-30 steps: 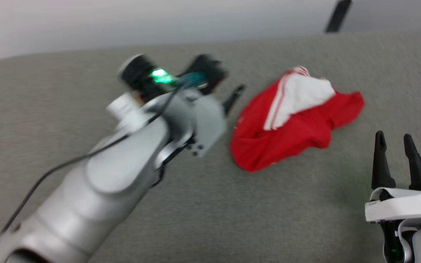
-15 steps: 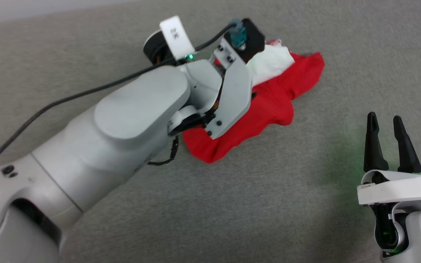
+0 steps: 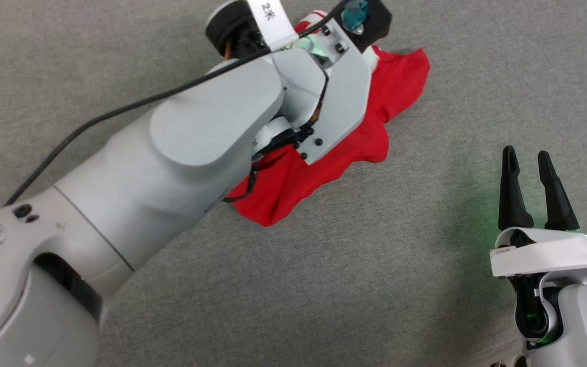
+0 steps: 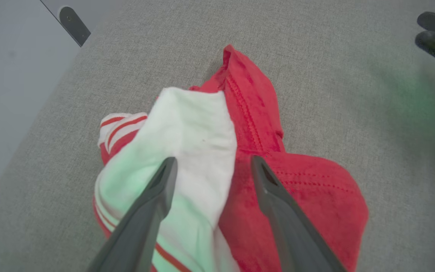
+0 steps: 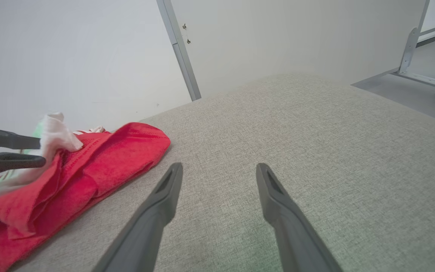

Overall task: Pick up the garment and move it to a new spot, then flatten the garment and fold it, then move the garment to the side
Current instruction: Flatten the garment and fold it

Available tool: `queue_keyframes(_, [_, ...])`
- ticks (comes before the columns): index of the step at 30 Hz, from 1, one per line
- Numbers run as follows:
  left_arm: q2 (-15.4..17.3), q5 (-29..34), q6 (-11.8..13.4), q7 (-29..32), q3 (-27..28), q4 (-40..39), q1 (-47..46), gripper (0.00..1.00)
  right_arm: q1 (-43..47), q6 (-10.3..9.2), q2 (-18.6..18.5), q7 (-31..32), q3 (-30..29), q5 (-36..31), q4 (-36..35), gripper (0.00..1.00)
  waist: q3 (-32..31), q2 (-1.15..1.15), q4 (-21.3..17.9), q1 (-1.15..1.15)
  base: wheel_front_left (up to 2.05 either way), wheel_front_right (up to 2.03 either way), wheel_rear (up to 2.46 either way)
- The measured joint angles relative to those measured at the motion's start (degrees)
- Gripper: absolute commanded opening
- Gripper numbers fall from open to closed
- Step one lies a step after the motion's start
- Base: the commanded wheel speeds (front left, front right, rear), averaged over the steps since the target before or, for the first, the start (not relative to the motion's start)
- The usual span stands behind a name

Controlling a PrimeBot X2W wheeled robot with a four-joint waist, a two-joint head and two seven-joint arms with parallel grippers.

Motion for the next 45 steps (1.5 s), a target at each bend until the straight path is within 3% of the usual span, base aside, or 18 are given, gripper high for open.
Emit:
queue_keyframes(3, [0.19, 0.29, 0.0, -0.24, -0.04, 0.96, 0.39, 0.96, -0.14, 0.0, -0.01, 0.0, 0.15, 0.4, 0.05, 1.0, 0.27, 0.0, -0.33, 0.0, 0.0, 0.0, 0.0])
queue_keyframes(5, [0.29, 0.81, 0.0, -0.49, -0.05, 1.05, 0.63, 0.76, -0.14, 0.0, 0.0, 0.0, 0.16, 0.56, 0.0, 1.0, 0.41, 0.0, -0.32, 0.0, 0.0, 0.0, 0.0])
queue_keyframes(6, [0.3, 0.59, 0.0, -0.71, -0.05, 1.22, 0.75, 0.39, -0.14, 0.0, 0.0, 0.0, 0.14, 0.57, -0.01, 1.0, 0.45, 0.0, -0.27, 0.0, 0.0, 0.0, 0.0])
queue_keyframes(7, [0.31, 0.52, 0.0, -0.74, -0.07, 1.23, 0.86, 0.15, -0.14, 0.0, -0.01, 0.0, 0.13, 0.57, -0.03, 1.0, 0.48, 0.0, -0.19, 0.0, 0.0, 0.0, 0.0])
queue_keyframes(8, [0.3, 0.44, 0.0, -1.25, -0.07, 1.26, 0.85, 0.0, -0.15, 0.0, -0.01, 0.0, 0.12, 0.57, -0.08, 1.0, 0.55, 0.0, -0.09, 0.0, 0.0, 0.0, 0.0])
queue_keyframes(13, [-0.14, -1.32, 0.0, -4.01, -0.09, 2.33, 0.49, 0.0, -0.3, 0.0, 0.01, 0.0, 0.03, -0.32, -0.08, 1.0, 0.39, 0.0, 0.93, 0.0, 0.0, 0.0, 0.0])
queue_keyframes(18, [-0.47, -7.37, 0.0, -8.59, 1.03, 3.0, 0.47, 0.0, 0.12, 0.0, 0.03, 0.0, -0.77, -1.65, -0.2, 1.0, -0.55, 0.0, 2.81, 0.0, 0.0, 0.0, 0.0])
queue_keyframes(24, [2.4, -14.7, 0.0, -14.04, 5.48, 2.0, 2.68, 0.0, 1.29, 0.0, 0.03, 0.0, -1.23, -3.31, -0.07, 1.0, -2.29, 0.0, 5.47, 0.0, 0.0, 0.0, 0.0])
queue_keyframes(27, [8.39, -19.04, 0.0, -16.55, 7.72, 0.49, 7.23, 0.0, 2.03, 0.0, 0.04, 0.0, -1.05, -4.54, -0.13, 1.0, -4.14, 0.0, 7.41, 0.0, 0.0, 0.0, 0.0])
queue_keyframes(28, [8.39, -19.04, 0.0, -16.55, 7.72, 0.49, 7.23, 0.0, 2.03, 0.0, 0.04, 0.0, -1.05, -4.54, -0.13, 1.0, -4.14, 0.0, 7.41, 0.0, 0.0, 0.0, 0.0])
queue_keyframes(29, [11.7, -21.41, 0.0, -17.18, 8.64, 0.03, 10.09, 0.0, 2.14, 0.0, 0.04, 0.0, -1.14, -5.1, -0.15, 1.0, -4.92, 0.0, 8.4, 0.0, 0.0, 0.0, 0.0])
queue_keyframes(31, [14.73, -22.02, 0.0, -17.58, 8.49, -0.1, 12.55, 0.0, 2.31, 0.0, 0.04, 0.0, -1.38, -5.57, -0.3, 1.0, -5.53, 0.0, 9.37, 0.0, 0.0, 0.0, 0.0])
queue_keyframes(36, [20.57, -24.61, 0.0, -18.67, 8.46, -1.64, 17.42, 0.02, 2.87, 0.0, 0.05, 0.0, -1.57, -6.3, -0.63, 1.0, -6.29, 0.0, 11.07, 0.0, 0.0, 0.0, 0.0])
queue_keyframes(41, [24.59, -26.36, 0.0, -20.69, 8.26, -2.44, 20.61, 0.47, 3.3, 0.0, 0.04, 0.0, -2.09, -7.25, -0.83, 1.0, -6.08, 0.0, 11.65, 0.0, 0.0, 0.0, 0.0])
queue_keyframes(42, [25.13, -26.35, 0.0, -21.53, 8.26, -2.3, 20.98, 0.82, 3.36, 0.0, 0.04, 0.0, -2.19, -7.28, -0.83, 1.0, -6.04, 0.0, 11.78, 0.0, 0.0, 0.0, 0.0])
queue_keyframes(43, [25.6, -26.32, 0.0, -22.53, 8.23, -2.16, 21.2, 0.97, 3.35, 0.0, 0.03, 0.0, -2.23, -7.35, -0.88, 1.0, -5.99, 0.0, 11.91, 0.0, 0.0, 0.0, 0.0])
queue_keyframes(45, [26.21, -26.94, 0.0, -23.63, 8.39, -2.03, 21.72, 1.0, 3.35, 0.0, 0.04, 0.0, -2.38, -7.5, -0.9, 1.0, -5.99, 0.0, 12.16, 0.0, 0.0, 0.0, 0.0])
